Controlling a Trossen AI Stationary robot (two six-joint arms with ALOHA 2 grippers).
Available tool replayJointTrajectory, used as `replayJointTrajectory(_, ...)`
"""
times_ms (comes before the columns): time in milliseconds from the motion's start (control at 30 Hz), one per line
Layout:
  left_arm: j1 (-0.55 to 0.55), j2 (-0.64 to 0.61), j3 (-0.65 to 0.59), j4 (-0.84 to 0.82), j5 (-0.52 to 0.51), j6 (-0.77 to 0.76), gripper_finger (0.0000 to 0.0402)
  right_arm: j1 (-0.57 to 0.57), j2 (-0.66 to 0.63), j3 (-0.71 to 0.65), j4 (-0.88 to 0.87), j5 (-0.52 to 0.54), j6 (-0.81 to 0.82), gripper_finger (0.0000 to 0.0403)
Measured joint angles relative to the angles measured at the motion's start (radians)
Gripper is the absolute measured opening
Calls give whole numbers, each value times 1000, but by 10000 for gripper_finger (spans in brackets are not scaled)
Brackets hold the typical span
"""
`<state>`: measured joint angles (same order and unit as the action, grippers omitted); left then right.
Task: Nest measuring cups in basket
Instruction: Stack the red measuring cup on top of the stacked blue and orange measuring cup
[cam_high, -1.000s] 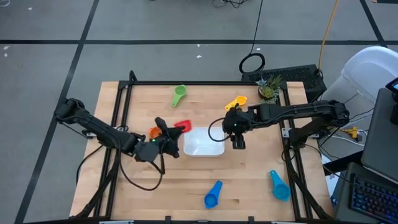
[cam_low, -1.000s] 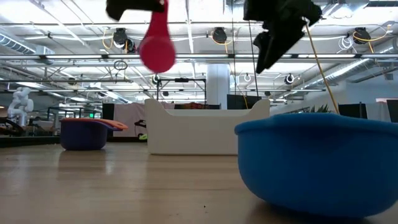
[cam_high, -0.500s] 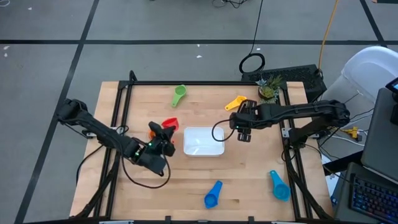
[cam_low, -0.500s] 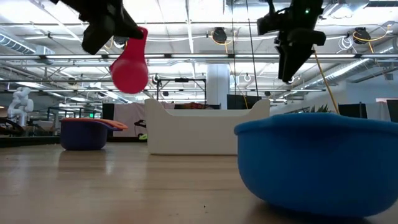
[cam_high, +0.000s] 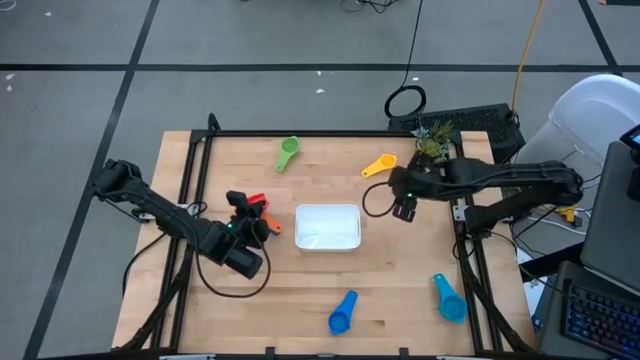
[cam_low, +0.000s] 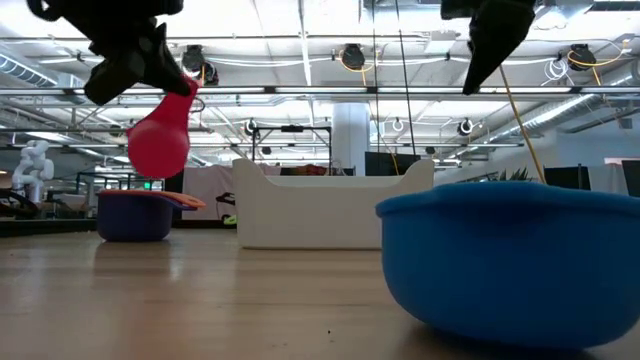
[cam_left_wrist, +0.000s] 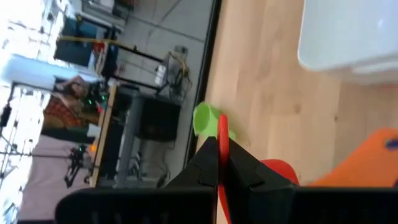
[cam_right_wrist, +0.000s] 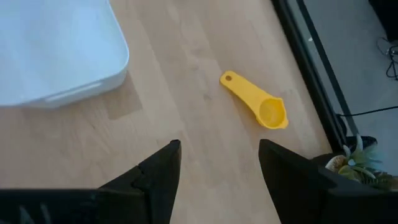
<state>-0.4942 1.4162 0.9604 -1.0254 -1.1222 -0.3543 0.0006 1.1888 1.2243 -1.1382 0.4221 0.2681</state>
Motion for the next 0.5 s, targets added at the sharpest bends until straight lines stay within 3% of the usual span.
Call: replayJointTrajectory(500, 7, 211, 44, -289, 57, -352, 4, 0, -79, 0, 0, 0, 60, 208)
